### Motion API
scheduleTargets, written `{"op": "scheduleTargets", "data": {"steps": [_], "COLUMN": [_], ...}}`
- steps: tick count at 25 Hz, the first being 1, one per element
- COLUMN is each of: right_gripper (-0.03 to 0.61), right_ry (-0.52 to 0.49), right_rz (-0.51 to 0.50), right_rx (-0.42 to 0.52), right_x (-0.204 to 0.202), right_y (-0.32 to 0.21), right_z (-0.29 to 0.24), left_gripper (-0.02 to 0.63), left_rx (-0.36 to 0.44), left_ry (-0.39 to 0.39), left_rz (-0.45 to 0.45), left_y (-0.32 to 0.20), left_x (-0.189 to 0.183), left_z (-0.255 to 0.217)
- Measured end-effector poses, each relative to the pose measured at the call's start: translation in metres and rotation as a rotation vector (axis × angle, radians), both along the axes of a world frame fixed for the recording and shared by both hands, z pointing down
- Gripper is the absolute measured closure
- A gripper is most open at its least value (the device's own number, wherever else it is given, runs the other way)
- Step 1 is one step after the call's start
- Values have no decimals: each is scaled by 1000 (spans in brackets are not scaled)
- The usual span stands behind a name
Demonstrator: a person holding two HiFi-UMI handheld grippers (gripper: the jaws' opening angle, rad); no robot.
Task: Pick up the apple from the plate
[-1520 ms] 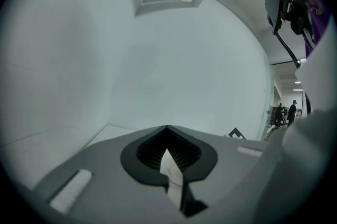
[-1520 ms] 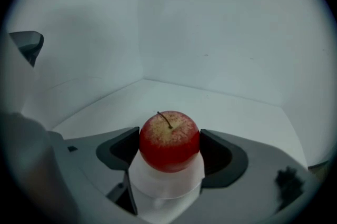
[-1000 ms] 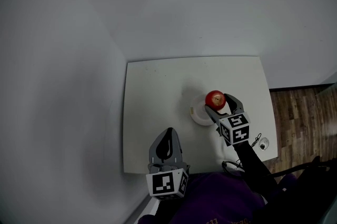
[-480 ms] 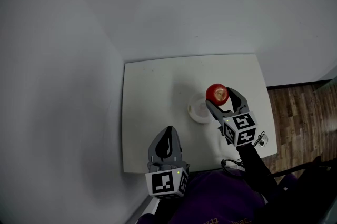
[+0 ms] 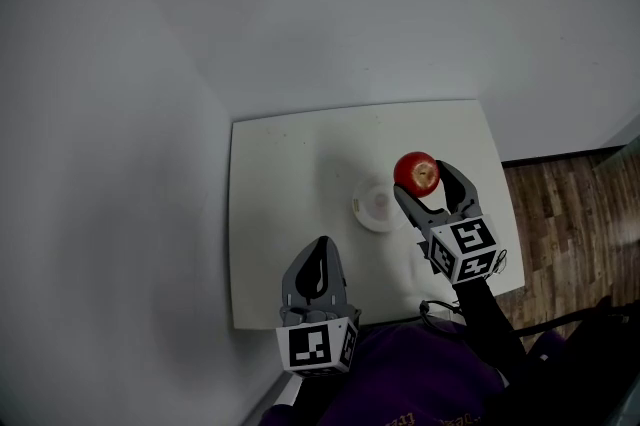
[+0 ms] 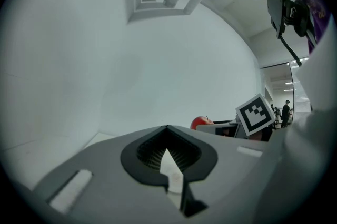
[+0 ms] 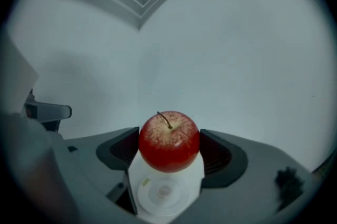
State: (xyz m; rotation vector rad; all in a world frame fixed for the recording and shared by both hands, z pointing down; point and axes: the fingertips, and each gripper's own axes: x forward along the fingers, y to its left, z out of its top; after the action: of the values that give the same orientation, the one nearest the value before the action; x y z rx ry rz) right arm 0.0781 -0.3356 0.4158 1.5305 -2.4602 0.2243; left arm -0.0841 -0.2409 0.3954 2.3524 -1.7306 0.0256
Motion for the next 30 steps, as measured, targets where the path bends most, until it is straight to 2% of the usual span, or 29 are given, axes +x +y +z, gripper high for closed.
{"op": "scheduleTargets", "data": {"steps": [5,16,30], "right_gripper": [221,221,221], "right_ry": [-6,-56,-44], "right_rz": [34,36,24], "right_rx": [94,156,159], "right_x": [9,12,12], "right_y": [4,11,13], "right_z": [-22,-49,-48], "left_gripper": [606,606,606], "left_rx": [3,6,15], "left_ry": [6,-2,-1], "left_rz": [-4,9,14], "left_y": [1,5,4], "left_x": [3,7,8], "left_z": [-4,-6,-5]}}
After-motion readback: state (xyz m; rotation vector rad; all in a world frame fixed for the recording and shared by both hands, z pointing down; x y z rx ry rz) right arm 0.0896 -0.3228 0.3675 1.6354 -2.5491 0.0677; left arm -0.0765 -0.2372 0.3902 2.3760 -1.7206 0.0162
